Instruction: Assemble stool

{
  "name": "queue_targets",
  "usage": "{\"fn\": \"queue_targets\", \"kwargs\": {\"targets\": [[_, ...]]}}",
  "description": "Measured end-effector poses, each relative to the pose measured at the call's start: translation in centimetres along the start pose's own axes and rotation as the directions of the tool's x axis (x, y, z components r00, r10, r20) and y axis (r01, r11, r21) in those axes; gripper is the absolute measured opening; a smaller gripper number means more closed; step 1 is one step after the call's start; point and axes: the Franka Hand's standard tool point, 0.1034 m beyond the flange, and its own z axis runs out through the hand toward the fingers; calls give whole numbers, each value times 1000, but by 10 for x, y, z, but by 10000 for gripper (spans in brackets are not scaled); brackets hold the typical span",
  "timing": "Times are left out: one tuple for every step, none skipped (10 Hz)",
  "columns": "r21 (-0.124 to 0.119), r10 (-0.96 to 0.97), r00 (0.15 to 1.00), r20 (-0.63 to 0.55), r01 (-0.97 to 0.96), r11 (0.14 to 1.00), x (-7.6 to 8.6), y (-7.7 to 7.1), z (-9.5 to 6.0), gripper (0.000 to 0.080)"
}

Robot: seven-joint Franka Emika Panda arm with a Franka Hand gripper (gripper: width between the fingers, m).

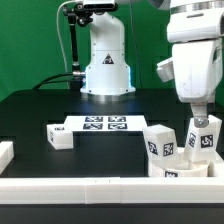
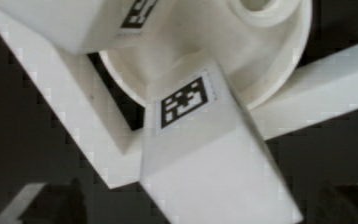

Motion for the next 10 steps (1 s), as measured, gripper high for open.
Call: {"fn": "queue_targets", "kwargs": {"targets": [[-4,-86,996,9,86,996,-1,0,2,649],[-8,-158,987,21,158,987,-1,0,3,649],[-11,-229,973,33,230,973,-2,0,4,649],[-9,-276,960,38,277,961,-3,0,5,649],[-6,-318,947,46,318,948,-5,0,7,649],[-1,-397,916,57,398,917,-8,1,8,649],[3,-452,890,66,452,892,-10,2,9,649],[5,-482,873,71,483,876,-11,3,9,649],[10,-524,848,76,525,851,-13,3,10,629],[10,-514,854,77,515,857,-14,4,10,629]]}}
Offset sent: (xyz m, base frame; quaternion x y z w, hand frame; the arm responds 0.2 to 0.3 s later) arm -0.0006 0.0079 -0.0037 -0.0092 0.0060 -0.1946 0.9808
